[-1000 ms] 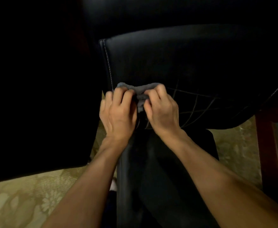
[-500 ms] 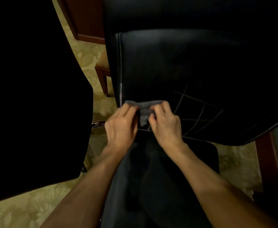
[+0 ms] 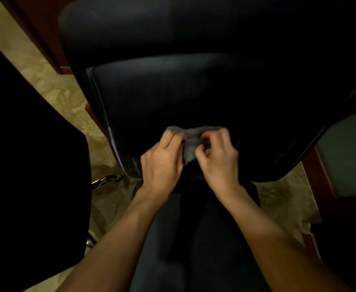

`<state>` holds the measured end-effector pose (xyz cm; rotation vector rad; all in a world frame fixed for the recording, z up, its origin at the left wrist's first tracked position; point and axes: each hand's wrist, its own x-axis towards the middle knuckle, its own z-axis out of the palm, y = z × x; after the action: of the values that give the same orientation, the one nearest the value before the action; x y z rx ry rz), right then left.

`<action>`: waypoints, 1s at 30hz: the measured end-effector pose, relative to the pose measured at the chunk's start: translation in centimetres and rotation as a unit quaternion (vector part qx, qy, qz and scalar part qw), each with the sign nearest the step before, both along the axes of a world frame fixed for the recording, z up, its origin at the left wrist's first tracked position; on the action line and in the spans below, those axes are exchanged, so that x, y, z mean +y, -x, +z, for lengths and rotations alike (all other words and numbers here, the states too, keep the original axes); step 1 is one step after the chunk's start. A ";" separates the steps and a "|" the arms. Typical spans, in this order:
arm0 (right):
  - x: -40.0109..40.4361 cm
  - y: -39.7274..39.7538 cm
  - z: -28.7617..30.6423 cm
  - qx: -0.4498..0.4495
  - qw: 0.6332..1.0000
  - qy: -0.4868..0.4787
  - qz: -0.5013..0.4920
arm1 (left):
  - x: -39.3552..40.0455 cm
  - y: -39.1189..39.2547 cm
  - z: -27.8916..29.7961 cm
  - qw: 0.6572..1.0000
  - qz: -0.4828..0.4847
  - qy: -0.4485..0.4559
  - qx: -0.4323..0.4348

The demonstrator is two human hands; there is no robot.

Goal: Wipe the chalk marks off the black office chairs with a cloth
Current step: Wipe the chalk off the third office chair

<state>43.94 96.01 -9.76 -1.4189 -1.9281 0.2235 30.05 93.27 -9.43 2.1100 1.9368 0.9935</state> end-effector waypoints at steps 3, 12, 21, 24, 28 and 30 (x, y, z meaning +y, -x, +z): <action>0.2 -0.7 0.7 0.014 1.000 0.022 0.005 | 0.2 -0.3 0.8 1.000 0.001 0.003 0.015; 2.3 -2.5 3.4 0.022 0.995 -0.085 -0.038 | 2.2 -3.5 3.5 0.998 0.039 -0.049 0.006; 1.5 -6.2 3.9 0.092 0.992 -0.064 -0.066 | 3.0 -5.9 4.9 0.993 -0.090 -0.055 -0.050; 3.3 -8.4 6.4 0.118 0.978 -0.129 -0.112 | 5.5 -9.3 8.0 0.986 -0.093 -0.110 -0.082; 2.3 -9.4 1.9 0.132 0.976 -0.090 -0.149 | 4.9 -10.8 4.6 0.989 -0.119 -0.069 -0.046; 0.2 -9.3 -1.3 0.129 0.979 -0.038 -0.151 | 3.4 -10.4 2.2 0.989 -0.149 -0.015 -0.015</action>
<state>53.27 96.18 -11.03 -1.5269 -1.4773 0.1775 40.46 96.67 -7.19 2.2974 1.5400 0.9893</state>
